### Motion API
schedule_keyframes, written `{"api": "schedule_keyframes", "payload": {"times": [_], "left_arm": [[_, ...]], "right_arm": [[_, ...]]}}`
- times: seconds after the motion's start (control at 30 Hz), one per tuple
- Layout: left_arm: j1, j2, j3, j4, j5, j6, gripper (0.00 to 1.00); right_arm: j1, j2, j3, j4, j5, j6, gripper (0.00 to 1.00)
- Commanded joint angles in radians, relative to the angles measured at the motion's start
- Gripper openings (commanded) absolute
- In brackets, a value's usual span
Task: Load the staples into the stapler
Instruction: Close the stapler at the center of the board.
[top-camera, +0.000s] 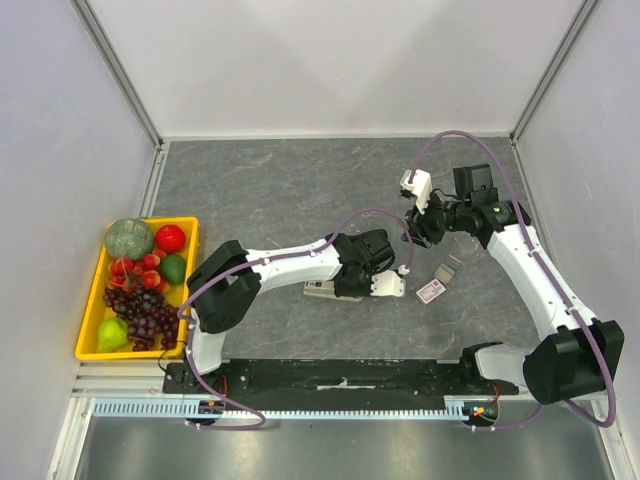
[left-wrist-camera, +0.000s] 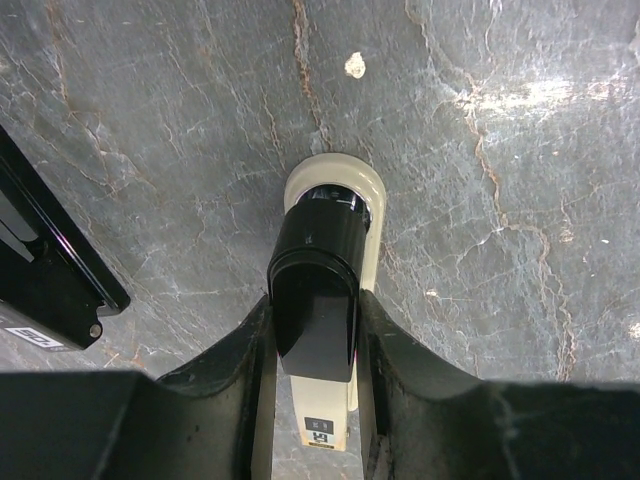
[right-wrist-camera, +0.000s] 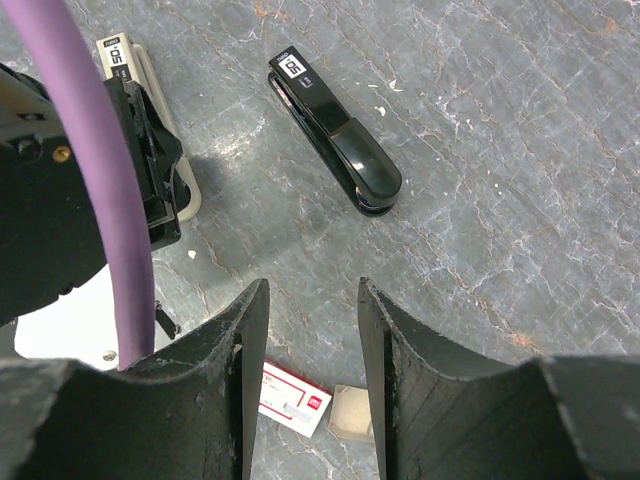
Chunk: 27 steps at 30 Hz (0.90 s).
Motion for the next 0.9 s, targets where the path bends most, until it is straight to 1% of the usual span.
{"api": "schedule_keyframes", "payload": {"times": [0.0, 0.1, 0.3, 0.47, 0.67, 0.87], "left_arm": [[-0.013, 0.279, -0.140, 0.049, 0.038, 0.013, 0.02], [0.008, 0.198, -0.131, 0.068, 0.038, 0.013, 0.02], [0.069, 0.061, -0.048, 0.025, 0.084, 0.016, 0.02], [0.080, 0.055, -0.024, 0.002, 0.113, 0.015, 0.02], [0.103, 0.048, -0.040, 0.019, 0.141, -0.007, 0.02], [0.145, -0.043, -0.045, 0.049, 0.148, -0.027, 0.02]], "right_arm": [[0.007, -0.027, -0.002, 0.040, -0.043, 0.020, 0.48], [0.006, -0.024, 0.001, 0.040, -0.046, 0.021, 0.49], [0.001, -0.038, 0.001, 0.043, -0.045, 0.020, 0.48], [-0.002, -0.042, -0.002, 0.047, -0.048, 0.021, 0.49], [-0.008, -0.047, -0.008, 0.046, -0.046, 0.020, 0.49], [-0.011, -0.047, -0.005, 0.050, -0.043, 0.020, 0.49]]}}
